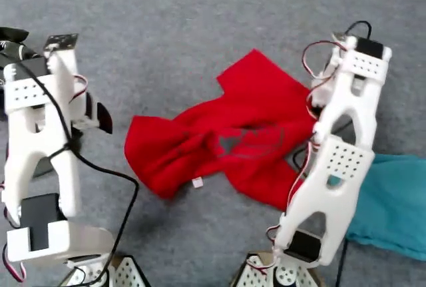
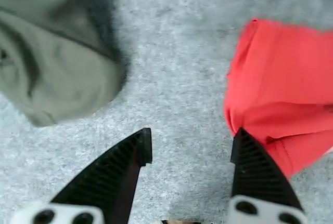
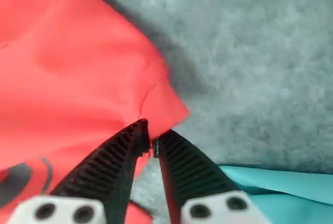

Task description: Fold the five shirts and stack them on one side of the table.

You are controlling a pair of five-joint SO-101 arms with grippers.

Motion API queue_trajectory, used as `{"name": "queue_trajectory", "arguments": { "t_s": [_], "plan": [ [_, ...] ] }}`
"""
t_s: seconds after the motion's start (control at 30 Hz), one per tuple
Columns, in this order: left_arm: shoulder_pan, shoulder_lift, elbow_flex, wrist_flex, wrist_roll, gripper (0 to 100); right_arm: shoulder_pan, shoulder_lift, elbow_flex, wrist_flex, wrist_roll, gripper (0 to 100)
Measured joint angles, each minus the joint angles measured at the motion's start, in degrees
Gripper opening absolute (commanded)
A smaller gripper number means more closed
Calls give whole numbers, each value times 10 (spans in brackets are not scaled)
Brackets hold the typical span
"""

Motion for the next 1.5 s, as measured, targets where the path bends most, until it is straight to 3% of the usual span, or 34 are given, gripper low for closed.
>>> {"name": "queue_trajectory", "arguments": {
  "t_s": [0.17,0.27,0.47,0.73,0.97,1.27,1.37,1.5],
  "plan": [
    [18,0,1,-6,3,259,-1,-84,72,0,16,255],
    [22,3,2,-44,52,260,-22,-145,76,0,19,289],
    [65,89,-10,-75,167,284,-97,-213,37,0,9,288],
    [138,305,-207,23,252,282,-172,-138,-88,-68,-55,288],
    [149,484,-338,82,258,281,-226,60,-201,-217,-62,288],
    [148,494,-326,84,258,269,-225,247,-323,-267,-62,286],
    [148,494,-323,84,237,199,-225,255,-338,-267,-62,226],
    [151,495,-315,84,207,70,-225,257,-338,-267,-62,67]
  ]
}}
